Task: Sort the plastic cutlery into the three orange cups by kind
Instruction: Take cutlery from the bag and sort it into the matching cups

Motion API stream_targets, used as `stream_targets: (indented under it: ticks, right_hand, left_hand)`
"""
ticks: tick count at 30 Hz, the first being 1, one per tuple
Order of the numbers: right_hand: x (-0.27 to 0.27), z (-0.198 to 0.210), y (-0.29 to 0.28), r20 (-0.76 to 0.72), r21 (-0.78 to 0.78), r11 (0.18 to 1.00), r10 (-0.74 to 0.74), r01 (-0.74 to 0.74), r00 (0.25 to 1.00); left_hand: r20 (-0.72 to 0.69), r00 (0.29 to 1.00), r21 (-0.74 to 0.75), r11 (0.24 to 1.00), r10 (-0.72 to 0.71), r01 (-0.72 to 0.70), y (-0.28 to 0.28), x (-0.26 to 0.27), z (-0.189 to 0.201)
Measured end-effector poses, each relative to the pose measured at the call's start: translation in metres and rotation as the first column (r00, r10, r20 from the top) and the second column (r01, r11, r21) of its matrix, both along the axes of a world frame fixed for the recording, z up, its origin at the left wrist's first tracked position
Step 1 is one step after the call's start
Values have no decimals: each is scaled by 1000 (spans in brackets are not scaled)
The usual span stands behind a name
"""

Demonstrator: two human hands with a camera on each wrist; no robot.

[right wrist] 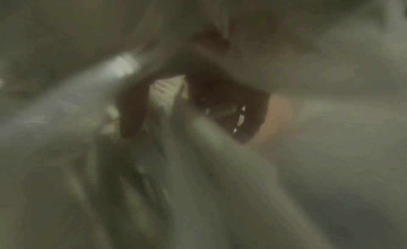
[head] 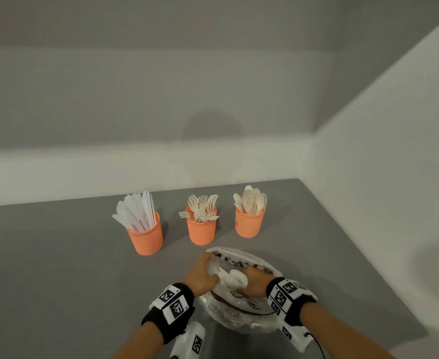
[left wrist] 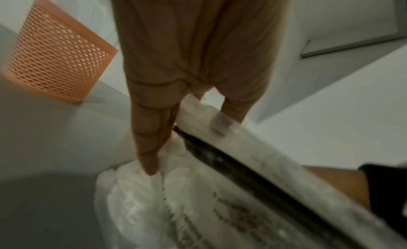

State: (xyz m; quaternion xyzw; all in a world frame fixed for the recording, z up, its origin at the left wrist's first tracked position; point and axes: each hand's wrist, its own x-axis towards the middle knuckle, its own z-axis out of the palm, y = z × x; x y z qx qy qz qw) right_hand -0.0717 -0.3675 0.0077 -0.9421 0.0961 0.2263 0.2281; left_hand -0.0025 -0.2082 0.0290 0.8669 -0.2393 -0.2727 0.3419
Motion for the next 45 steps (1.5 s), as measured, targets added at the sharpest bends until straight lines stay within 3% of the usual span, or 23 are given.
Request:
stream_targets:
  ticks: [6, 13, 17, 21, 27, 33, 35, 38, 40, 42, 43, 45]
  right_hand:
    - [8, -7, 3, 11, 9, 1000, 21, -21, 1000]
    - [9, 8, -13, 130, 80, 997, 2, -12, 992]
    - [4, 8, -18, 216, 176, 983, -99, 61, 971]
    - [3, -2, -22, 202, 312, 931, -260, 190, 944]
    - [10, -7, -20, 171, 395, 894, -297, 211, 939]
    - [20, 8, -25, 232, 650, 719, -496, 246, 837]
    - [26, 25, -26, 273, 719, 658, -562, 222, 781]
    - [38, 51, -33, 264, 845, 500, -698, 189, 666]
    - [46, 68, -34, 191, 927, 350, -752, 136, 631]
    - [54, 84, -35, 145, 967, 241, -794, 87, 590]
    - [57, 93, -33, 145, 975, 216, -810, 59, 568]
    - [62, 106, -28, 157, 982, 188, -828, 3, 539]
  left_hand:
    - [21, 1000, 1, 1000, 5, -5, 2, 3, -7]
    - [254, 967, 164, 986, -26, -17, 0, 9, -6]
    - [250, 967, 183, 983, -45, -1, -10, 12, -5]
    - [210, 971, 160, 984, -112, 79, -15, 17, 1]
    - [169, 977, 159, 982, -133, 106, -17, 21, 8]
    - [161, 971, 142, 977, -179, 157, -11, 37, 7]
    - [210, 971, 32, 993, -115, 110, -10, 39, 12]
    - [232, 964, -257, 964, 126, -65, -9, 39, 27]
    - [131, 953, -441, 877, 274, -192, -9, 39, 36]
    - [-125, 943, -545, 773, 309, -326, -9, 37, 45]
    - [-287, 914, -552, 730, 286, -402, -9, 35, 48]
    - [-611, 764, -473, 680, 206, -561, -10, 30, 50]
